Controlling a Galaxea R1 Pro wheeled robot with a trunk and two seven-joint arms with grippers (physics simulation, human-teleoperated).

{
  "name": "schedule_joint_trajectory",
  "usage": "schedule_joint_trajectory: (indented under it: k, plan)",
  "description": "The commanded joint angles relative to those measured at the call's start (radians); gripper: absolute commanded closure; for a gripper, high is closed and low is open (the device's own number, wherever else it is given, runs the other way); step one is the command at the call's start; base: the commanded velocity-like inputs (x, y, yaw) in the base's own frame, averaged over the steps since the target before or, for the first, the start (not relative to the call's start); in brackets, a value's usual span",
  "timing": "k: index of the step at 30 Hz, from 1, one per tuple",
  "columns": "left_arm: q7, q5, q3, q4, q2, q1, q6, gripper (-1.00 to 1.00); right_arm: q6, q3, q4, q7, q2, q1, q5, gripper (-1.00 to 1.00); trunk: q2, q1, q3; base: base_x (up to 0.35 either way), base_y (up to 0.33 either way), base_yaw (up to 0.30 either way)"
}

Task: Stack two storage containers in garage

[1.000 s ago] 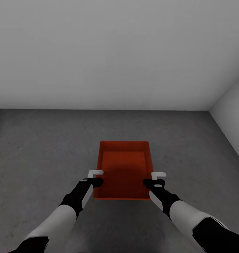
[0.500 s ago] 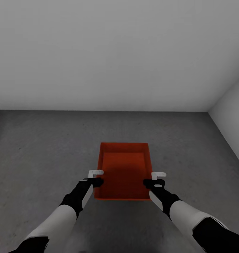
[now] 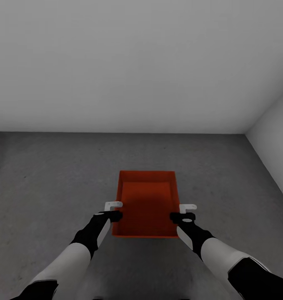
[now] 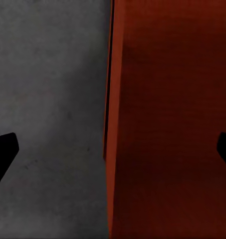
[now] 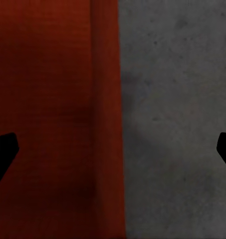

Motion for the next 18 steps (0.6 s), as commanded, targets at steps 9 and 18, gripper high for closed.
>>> schedule_joint_trajectory:
  k: [9, 18]
  plan:
    - [-0.001, -0.006, 0.006, -0.002, -0.001, 0.000, 0.006, -1.00, 0.003, 0.008, -0.001, -0.006, 0.000, -0.001, -0.007, -1.00, 0.063, -0.035, 0.028, 0.000, 0.000, 0.000]
    - [0.000, -0.006, 0.006, -0.002, -0.001, 0.000, 0.006, -1.00, 0.004, 0.008, -0.001, -0.005, -0.001, -0.001, -0.007, -1.00, 0.126, -0.069, 0.056, 0.000, 0.000, 0.000]
